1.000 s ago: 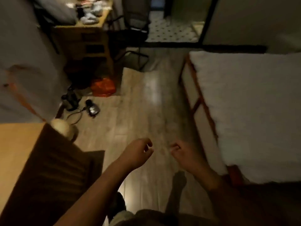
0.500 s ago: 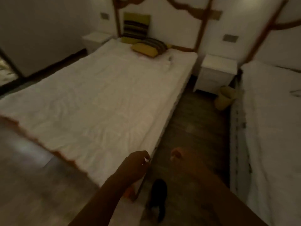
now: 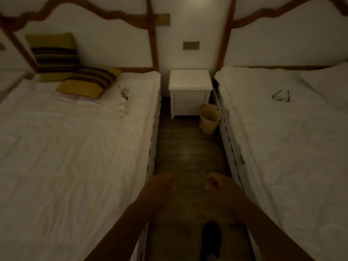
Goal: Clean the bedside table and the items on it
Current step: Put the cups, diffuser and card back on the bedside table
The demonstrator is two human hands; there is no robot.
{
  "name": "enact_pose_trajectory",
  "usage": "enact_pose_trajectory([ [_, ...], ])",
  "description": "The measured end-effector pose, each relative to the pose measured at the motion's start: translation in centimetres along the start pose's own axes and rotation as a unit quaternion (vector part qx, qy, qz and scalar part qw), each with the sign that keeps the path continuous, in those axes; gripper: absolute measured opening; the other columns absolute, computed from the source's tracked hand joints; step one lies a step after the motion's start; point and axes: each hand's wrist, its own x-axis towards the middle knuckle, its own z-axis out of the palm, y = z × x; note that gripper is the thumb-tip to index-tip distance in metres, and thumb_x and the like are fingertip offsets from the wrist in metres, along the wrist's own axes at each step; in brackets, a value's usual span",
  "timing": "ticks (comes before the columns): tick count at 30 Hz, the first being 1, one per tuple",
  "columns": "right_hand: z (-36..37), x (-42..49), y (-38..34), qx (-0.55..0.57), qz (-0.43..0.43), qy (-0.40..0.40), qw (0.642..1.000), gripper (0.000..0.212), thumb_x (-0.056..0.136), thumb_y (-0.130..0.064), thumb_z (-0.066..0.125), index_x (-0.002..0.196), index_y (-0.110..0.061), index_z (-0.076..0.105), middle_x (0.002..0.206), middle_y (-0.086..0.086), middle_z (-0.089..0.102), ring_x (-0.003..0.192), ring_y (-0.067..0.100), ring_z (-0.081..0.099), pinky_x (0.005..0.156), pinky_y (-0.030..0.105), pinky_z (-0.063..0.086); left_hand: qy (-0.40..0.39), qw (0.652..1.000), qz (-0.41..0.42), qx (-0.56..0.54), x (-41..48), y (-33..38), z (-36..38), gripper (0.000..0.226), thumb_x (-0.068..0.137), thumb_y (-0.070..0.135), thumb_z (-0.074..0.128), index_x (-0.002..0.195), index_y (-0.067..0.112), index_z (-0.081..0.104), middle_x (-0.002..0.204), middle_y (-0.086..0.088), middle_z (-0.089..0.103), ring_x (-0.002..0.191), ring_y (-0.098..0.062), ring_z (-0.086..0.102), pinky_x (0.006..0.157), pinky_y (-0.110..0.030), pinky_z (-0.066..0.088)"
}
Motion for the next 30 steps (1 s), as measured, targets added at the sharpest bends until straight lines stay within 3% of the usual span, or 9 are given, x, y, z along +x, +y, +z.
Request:
enact_pose_trajectory([
  [4,-6.0,13.0,1.8,0.021,-0.01,0.004,1.0,0.036,0.093,-0.037,0.057,0.126,-0.022,0.052,0.106,-0.008,0.059,0.087,0.002,0.055,0.07,0.014,0.042,-0.002,1.0,-0.005,0.01,13.4,2.3,-2.5,0.011,0.095,0.028,0.052,0.091,0.021,0.059,0.077,0.013,0.051,0.067,0.003,0.047,0.057,-0.009,0.033],
  [9,-13.5,27.3,2.5,0.021,-0.036,0.008,0.999,0.031,0.094,-0.035,0.057,0.123,-0.023,0.055,0.091,-0.018,0.054,0.075,-0.008,0.052,0.055,0.006,0.039,0.018,0.998,-0.053,-0.003,26.6,5.3,-5.9,0.019,0.095,0.03,0.053,0.098,0.015,0.064,0.094,-0.003,0.065,0.081,-0.011,0.059,0.07,-0.018,0.045],
  [13,-19.5,37.2,0.7,0.013,-0.044,-0.027,0.999,0.03,0.094,-0.031,0.055,0.123,-0.028,0.053,0.095,-0.017,0.055,0.078,-0.005,0.054,0.059,0.008,0.038,0.034,0.997,-0.063,-0.035,35.8,7.6,-10.0,0.021,0.094,0.026,0.052,0.099,0.009,0.064,0.084,-0.002,0.06,0.069,-0.007,0.052,0.056,-0.008,0.037],
  [18,-24.8,49.2,-2.0,0.031,-0.041,-0.011,0.999,0.024,0.093,-0.026,0.057,0.117,-0.022,0.056,0.104,-0.003,0.059,0.082,0.003,0.058,0.059,0.012,0.041,0.043,0.997,-0.054,-0.043,47.7,7.7,-14.6,0.018,0.095,0.027,0.053,0.103,0.013,0.062,0.09,0.001,0.059,0.072,-0.003,0.05,0.057,-0.007,0.035],
  [21,-27.0,56.9,-3.2,0.022,-0.041,-0.013,0.999,0.029,0.092,-0.029,0.058,0.12,-0.022,0.056,0.106,-0.005,0.059,0.087,0.004,0.059,0.067,0.015,0.047,0.049,0.996,-0.052,-0.055,55.8,6.2,-16.9,0.016,0.096,0.027,0.053,0.106,0.016,0.06,0.091,0.002,0.059,0.076,-0.004,0.051,0.06,-0.01,0.038],
  [25,-29.1,66.1,-6.3,0.002,-0.031,-0.006,1.0,0.03,0.088,-0.033,0.063,0.118,-0.028,0.058,0.097,-0.015,0.059,0.089,0.006,0.061,0.081,0.034,0.056,0.06,0.993,-0.057,-0.084,65.2,4.2,-20.6,0.025,0.095,0.027,0.055,0.118,0.019,0.056,0.095,0.004,0.059,0.075,-0.003,0.052,0.06,-0.009,0.039],
  [26,-29.5,67.9,-7.3,0.002,-0.032,0.0,1.0,0.03,0.088,-0.033,0.064,0.117,-0.028,0.059,0.092,-0.018,0.057,0.086,0.003,0.059,0.08,0.03,0.055,0.055,0.993,-0.061,-0.089,67.0,3.8,-21.7,0.028,0.095,0.028,0.056,0.122,0.019,0.055,0.098,0.003,0.059,0.079,-0.004,0.053,0.062,-0.009,0.039],
  [28,-30.1,71.9,-9.8,-0.009,-0.055,0.002,0.998,0.027,0.087,-0.032,0.065,0.114,-0.028,0.06,0.084,-0.022,0.053,0.08,-0.009,0.055,0.067,0.007,0.045,0.052,0.99,-0.078,-0.108,70.6,2.9,-24.0,0.035,0.095,0.029,0.056,0.127,0.018,0.053,0.11,-0.001,0.06,0.091,-0.009,0.056,0.073,-0.015,0.042],
  [30,-30.6,75.6,-12.5,-0.013,-0.077,-0.023,0.997,0.027,0.087,-0.034,0.066,0.113,-0.032,0.058,0.084,-0.023,0.056,0.077,-0.017,0.052,0.058,0.003,0.038,0.054,0.986,-0.097,-0.123,73.4,2.0,-26.1,0.038,0.095,0.03,0.056,0.13,0.017,0.051,0.118,-0.004,0.059,0.1,-0.013,0.057,0.083,-0.021,0.044],
])
